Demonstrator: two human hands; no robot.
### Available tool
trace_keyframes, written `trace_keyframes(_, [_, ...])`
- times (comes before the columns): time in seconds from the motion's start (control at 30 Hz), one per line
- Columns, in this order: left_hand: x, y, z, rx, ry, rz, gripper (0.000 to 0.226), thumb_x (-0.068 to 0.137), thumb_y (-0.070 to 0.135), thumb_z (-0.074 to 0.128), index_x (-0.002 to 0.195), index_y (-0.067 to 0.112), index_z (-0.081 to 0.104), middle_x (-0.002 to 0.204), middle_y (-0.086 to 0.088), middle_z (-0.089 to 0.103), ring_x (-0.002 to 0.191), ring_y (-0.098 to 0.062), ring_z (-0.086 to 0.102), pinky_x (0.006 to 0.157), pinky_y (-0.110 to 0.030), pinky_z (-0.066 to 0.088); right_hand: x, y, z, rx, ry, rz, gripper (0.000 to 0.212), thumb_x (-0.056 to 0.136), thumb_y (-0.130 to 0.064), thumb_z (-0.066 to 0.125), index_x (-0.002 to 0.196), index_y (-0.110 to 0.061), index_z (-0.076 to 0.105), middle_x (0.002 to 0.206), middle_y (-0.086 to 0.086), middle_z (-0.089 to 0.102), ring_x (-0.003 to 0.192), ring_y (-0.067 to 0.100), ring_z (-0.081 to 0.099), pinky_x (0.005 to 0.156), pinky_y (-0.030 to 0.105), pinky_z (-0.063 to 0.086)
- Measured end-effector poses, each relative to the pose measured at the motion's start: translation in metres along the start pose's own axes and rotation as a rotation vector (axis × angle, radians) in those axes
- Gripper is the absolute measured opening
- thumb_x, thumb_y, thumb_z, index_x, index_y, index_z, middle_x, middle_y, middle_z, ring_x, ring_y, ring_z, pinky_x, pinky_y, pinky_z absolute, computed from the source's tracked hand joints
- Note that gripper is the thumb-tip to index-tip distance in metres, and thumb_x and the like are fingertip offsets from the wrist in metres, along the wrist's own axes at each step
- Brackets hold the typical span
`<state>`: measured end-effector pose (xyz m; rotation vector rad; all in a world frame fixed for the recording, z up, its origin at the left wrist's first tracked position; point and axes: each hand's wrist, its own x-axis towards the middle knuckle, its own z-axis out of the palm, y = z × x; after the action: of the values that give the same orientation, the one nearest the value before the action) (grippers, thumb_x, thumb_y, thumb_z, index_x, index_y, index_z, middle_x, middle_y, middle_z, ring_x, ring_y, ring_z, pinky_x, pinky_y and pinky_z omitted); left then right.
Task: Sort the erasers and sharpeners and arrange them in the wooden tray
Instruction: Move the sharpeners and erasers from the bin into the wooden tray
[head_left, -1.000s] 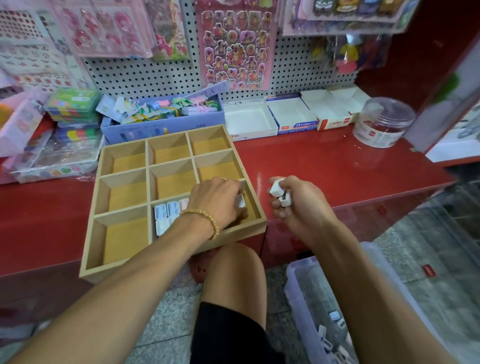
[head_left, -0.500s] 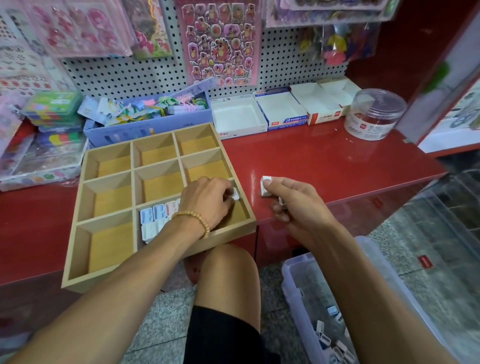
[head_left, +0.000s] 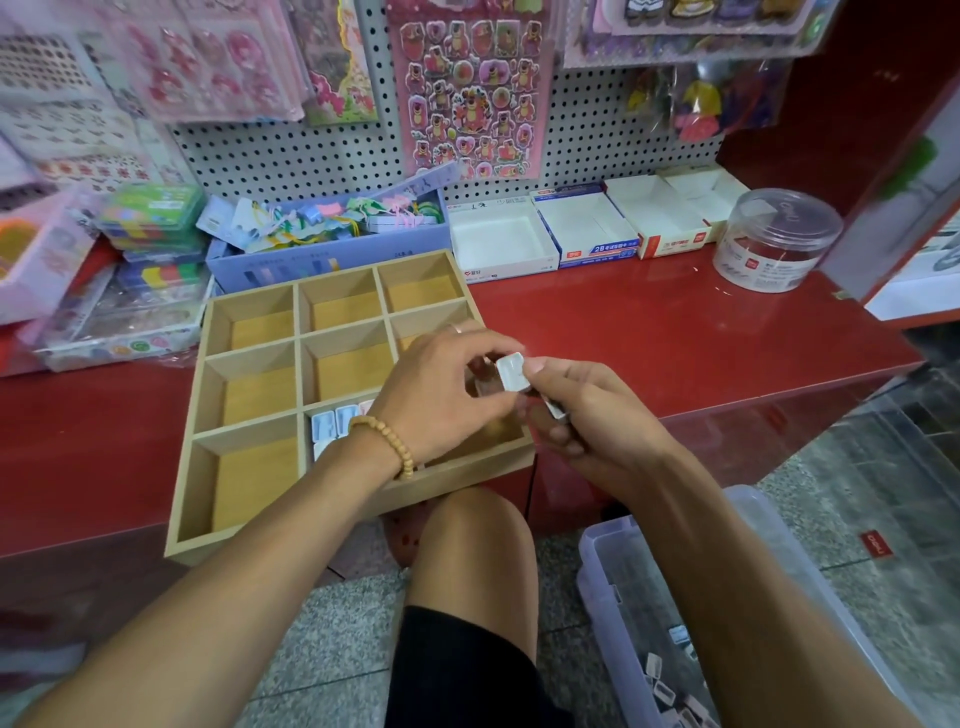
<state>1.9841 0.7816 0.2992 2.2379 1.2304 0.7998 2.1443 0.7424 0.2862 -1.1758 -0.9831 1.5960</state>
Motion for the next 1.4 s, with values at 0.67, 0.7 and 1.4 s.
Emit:
trace_keyframes(0.67, [0.001,-0.028,0.022,0.674,-0.159,-0.202,0.024,0.088,0.043,0.065,0.106,0.028,0.066,0.096,-0.001,0.072,0.096,-0.024,0.064,0.085,-0.033,0.044,0.002,0.01,-0.015,0.087,0.286,-0.014,0.023,0.091,-0.004,0.067,0.113,0.001,0.06,0.076,0.006,0.066,0.054,0.009,0.059,0.049,0.018,0.046])
trace_keyframes(0.7, [0.0,-0.028,0.021,0.657,-0.146,-0.204,0.024,0.087,0.044,0.065,0.105,0.029,0.067,0.094,0.001,0.072,0.094,-0.023,0.064,0.085,-0.033,0.045,0.002,0.01,-0.016,0.071,0.293,-0.018,0.023,0.09,-0.005,0.068,0.111,0.001,0.062,0.074,0.004,0.067,0.052,0.008,0.057,0.047,0.017,0.044])
trace_keyframes(1.4, [-0.008,-0.005,-0.001,0.046,-0.109,-0.032,0.041,0.071,0.034,0.083,0.109,0.032,0.067,0.091,0.013,0.065,0.071,-0.004,0.062,0.075,-0.033,0.054,0.006,0.006,-0.005,-0.121,0.227,-0.02,0.011,0.091,-0.012,0.071,0.096,-0.003,0.074,0.069,0.009,0.06,0.058,0.011,0.052,0.051,0.021,0.043])
